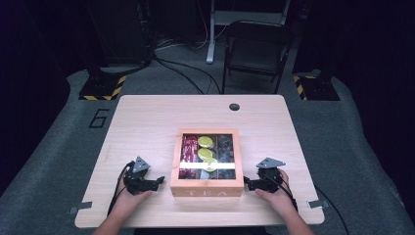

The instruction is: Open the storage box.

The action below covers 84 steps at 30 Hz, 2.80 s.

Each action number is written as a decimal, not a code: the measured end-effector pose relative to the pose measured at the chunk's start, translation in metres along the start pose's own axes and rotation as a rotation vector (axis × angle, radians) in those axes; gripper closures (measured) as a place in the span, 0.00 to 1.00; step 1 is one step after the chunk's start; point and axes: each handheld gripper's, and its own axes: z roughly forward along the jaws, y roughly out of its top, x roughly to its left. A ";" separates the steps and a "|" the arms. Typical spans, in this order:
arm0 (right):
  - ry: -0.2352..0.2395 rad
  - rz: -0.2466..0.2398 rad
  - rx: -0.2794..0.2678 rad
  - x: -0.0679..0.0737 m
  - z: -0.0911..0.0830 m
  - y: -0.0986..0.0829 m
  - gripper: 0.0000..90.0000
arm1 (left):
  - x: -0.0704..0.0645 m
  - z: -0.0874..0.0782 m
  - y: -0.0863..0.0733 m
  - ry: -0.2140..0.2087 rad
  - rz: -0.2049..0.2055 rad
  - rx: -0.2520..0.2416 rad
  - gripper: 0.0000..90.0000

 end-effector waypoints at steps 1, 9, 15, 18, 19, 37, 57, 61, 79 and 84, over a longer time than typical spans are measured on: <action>0.000 -0.005 -0.003 0.000 0.001 0.000 0.16 | 0.000 0.000 0.000 0.001 -0.001 -0.001 0.19; -0.002 -0.008 -0.006 -0.001 0.001 0.000 0.15 | -0.002 -0.001 -0.001 0.011 -0.017 -0.005 0.19; 0.001 -0.011 -0.007 -0.001 0.001 0.000 0.16 | -0.003 0.000 -0.001 0.020 -0.024 -0.012 0.20; 0.001 -0.011 -0.006 -0.001 0.001 0.000 0.16 | -0.003 -0.001 -0.001 0.013 -0.024 -0.005 0.20; 0.001 -0.011 -0.007 -0.001 0.001 0.000 0.16 | -0.002 -0.001 -0.001 0.010 -0.024 -0.005 0.20; 0.044 0.045 0.037 -0.006 -0.013 0.003 0.43 | -0.005 -0.007 0.006 -0.022 -0.030 0.027 0.31; 0.049 0.062 -0.090 0.006 -0.050 0.019 0.52 | -0.024 -0.034 0.023 -0.108 -0.086 -0.063 0.41; 0.038 0.040 -0.110 0.013 -0.055 0.023 0.53 | -0.026 -0.040 0.026 -0.115 -0.089 -0.073 0.42; 0.056 -0.006 -0.161 0.032 -0.075 0.034 0.47 | -0.041 -0.060 0.038 -0.130 -0.087 -0.128 0.37; 0.071 -0.007 -0.171 0.036 -0.077 0.036 0.45 | -0.044 -0.062 0.040 -0.159 -0.081 -0.131 0.34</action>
